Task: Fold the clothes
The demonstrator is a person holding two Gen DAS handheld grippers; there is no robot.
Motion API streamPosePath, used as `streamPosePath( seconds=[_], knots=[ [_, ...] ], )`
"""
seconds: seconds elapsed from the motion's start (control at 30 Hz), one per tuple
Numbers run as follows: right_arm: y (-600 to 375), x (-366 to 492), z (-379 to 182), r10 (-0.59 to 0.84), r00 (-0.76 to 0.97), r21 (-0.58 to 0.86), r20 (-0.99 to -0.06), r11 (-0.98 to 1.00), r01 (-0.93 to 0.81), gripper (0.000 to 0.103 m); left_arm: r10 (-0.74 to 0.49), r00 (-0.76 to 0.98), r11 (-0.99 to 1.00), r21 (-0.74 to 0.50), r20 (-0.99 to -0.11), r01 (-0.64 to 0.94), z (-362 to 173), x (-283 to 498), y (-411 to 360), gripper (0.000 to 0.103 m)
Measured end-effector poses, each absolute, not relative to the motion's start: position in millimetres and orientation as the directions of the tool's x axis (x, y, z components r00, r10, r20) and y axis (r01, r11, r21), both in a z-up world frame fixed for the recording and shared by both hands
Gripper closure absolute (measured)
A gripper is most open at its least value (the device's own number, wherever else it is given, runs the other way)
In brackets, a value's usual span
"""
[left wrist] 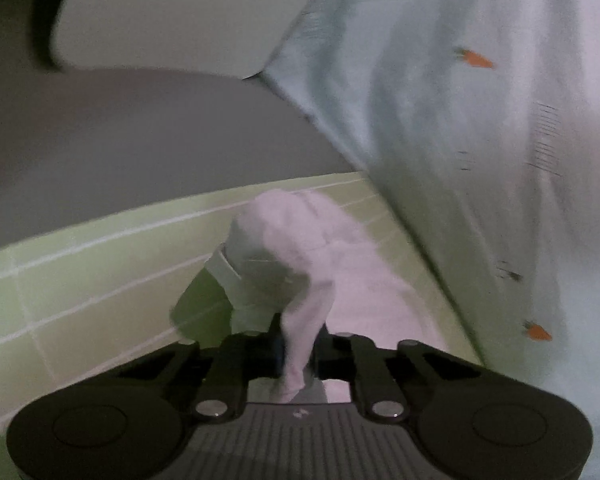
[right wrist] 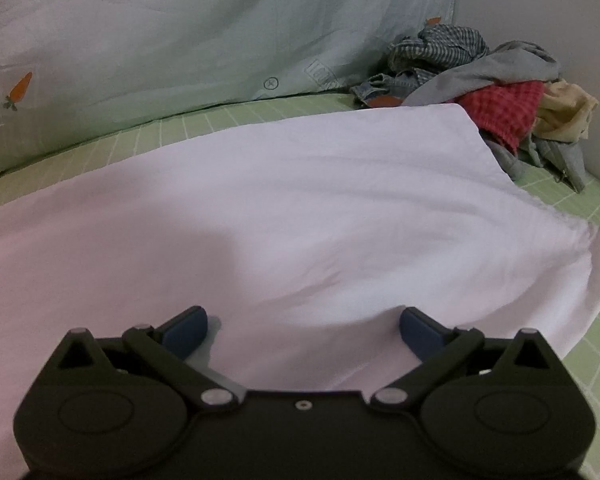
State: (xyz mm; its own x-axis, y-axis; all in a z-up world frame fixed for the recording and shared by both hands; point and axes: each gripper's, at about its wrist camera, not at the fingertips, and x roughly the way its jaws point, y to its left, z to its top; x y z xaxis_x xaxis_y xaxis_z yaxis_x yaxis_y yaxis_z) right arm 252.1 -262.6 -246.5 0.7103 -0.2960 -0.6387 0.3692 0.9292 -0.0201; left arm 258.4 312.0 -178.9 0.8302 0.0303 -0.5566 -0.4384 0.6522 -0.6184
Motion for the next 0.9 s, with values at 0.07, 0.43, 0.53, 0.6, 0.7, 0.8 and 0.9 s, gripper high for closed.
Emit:
streamPosePath(
  seconds=[0.07, 0.43, 0.53, 0.6, 0.7, 0.8, 0.9],
  knots=[
    [-262.7, 250.9, -247.1, -0.296, 0.716, -0.018, -0.633, 0.93, 0.368, 0.0, -0.004, 0.857, 0.684, -0.626, -0.516, -0.374, -161.9, 261.3, 297.7, 0.093],
    [-264.8, 249.6, -248.1, -0.29, 0.726, -0.009, -0.623, 0.932, 0.363, 0.0, -0.251, 0.825, 0.881, -0.473, -0.507, -0.022, -121.8, 282.4, 167.1, 0.093],
    [-265.3, 249.4, -248.4, -0.289, 0.727, -0.009, -0.623, 0.932, 0.363, 0.0, -0.324, 0.751, 0.915, -0.393, -0.575, 0.093, -133.2, 287.8, 125.0, 0.091],
    [-265.7, 249.7, -248.3, -0.289, 0.727, -0.008, -0.623, 0.932, 0.363, 0.0, -0.373, 0.671, 0.914, -0.377, -0.64, 0.149, -151.4, 293.2, 101.5, 0.085],
    [-266.2, 249.8, -248.4, -0.288, 0.728, -0.007, -0.623, 0.932, 0.362, 0.0, -0.41, 0.523, 0.908, -0.389, -0.748, 0.156, -187.6, 299.9, 79.8, 0.081],
    [-266.3, 250.3, -248.1, -0.286, 0.727, -0.005, -0.624, 0.932, 0.363, 0.0, -0.422, 0.497, 0.906, -0.381, -0.759, 0.187, -192.5, 295.7, 73.2, 0.069],
    [-267.2, 253.0, -245.2, -0.281, 0.715, -0.007, -0.64, 0.933, 0.36, 0.0, -0.446, 0.531, 0.892, -0.405, -0.721, 0.2, -180.4, 290.9, 80.1, 0.053]
  ],
)
